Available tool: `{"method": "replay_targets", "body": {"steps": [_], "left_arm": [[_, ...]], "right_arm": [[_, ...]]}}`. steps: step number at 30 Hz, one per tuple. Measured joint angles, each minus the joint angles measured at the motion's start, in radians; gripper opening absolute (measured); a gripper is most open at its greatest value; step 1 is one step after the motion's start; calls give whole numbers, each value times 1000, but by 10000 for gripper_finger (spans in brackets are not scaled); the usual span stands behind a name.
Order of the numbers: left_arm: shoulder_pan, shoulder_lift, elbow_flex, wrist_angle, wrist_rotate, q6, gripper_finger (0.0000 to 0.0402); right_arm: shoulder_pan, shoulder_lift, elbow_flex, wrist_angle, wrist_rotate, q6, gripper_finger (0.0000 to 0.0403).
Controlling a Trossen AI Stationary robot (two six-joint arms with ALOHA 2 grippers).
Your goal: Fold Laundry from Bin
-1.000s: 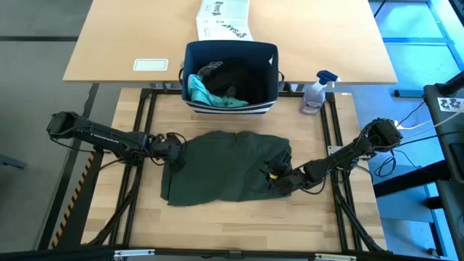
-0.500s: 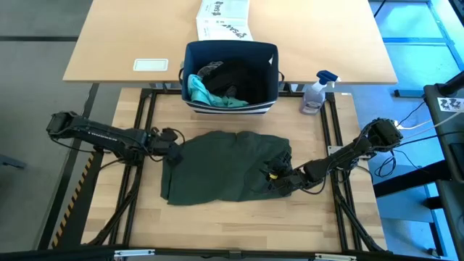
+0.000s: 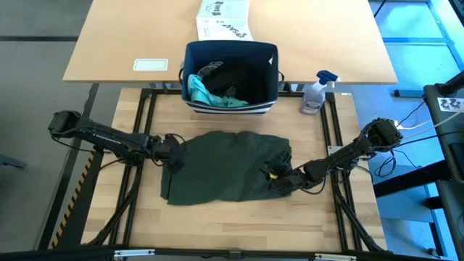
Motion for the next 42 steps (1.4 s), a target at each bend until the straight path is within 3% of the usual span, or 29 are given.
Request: {"method": "replay_targets", "body": {"steps": [8, 20, 26, 34, 38, 42], "left_arm": [[0, 2, -3, 15, -18, 56, 106], [0, 0, -3, -62, -159, 120, 8], [-18, 0, 39, -200, -246, 28, 9], [-47, -1, 67, -287, -417, -68, 7], [-45, 0, 61, -294, -506, -110, 8], [-45, 0, 42, -274, -570, -116, 8]], "right_arm": [[0, 0, 0, 0, 0, -2, 177], [0, 0, 0, -50, 0, -4, 177], [0, 0, 6, -123, 14, -4, 177], [-9, 0, 79, -281, 141, -27, 177], [-68, 0, 84, -290, 100, -79, 177], [-164, 0, 84, -323, -6, -133, 177]]}}
